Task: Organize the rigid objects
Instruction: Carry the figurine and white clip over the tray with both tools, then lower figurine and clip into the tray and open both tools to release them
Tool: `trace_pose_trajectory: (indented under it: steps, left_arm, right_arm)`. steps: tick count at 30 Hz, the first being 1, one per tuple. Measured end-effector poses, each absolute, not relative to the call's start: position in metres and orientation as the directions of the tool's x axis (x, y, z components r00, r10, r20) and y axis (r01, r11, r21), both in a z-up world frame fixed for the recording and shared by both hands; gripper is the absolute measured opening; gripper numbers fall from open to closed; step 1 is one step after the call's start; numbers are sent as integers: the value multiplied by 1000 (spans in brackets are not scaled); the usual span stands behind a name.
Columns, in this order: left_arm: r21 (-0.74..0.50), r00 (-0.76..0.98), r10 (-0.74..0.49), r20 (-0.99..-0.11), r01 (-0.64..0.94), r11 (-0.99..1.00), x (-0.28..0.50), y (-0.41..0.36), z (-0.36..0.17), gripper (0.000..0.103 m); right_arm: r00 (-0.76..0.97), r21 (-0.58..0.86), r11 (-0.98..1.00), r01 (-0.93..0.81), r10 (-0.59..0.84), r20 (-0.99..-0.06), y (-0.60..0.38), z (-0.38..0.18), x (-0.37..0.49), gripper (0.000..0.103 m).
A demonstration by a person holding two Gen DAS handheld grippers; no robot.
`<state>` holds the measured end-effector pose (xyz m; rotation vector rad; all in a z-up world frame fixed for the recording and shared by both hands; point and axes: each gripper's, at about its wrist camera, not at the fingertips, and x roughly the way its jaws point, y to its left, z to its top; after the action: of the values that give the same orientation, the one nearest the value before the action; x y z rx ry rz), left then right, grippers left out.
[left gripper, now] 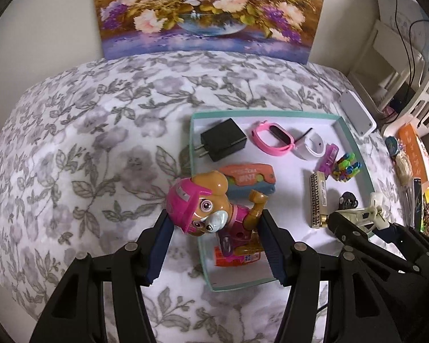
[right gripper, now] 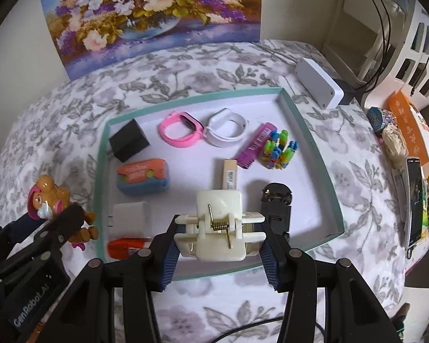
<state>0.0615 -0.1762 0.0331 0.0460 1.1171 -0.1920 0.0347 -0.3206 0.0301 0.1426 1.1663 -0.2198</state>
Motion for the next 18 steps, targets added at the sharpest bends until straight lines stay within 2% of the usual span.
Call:
trace_pose_trajectory:
  steps: [4, 18]
  left_arm:
    - [-32, 424, -113, -899, 192, 981, 64, -187, 25, 62]
    - [-53, 410, -139, -901, 215, 975, 77, -204, 7, 62]
  right_arm:
    - [364, -7, 971, 237, -96, -927, -324, 23, 39, 53]
    - [332, 12, 959, 283, -86, -939, -342, 4, 47, 53]
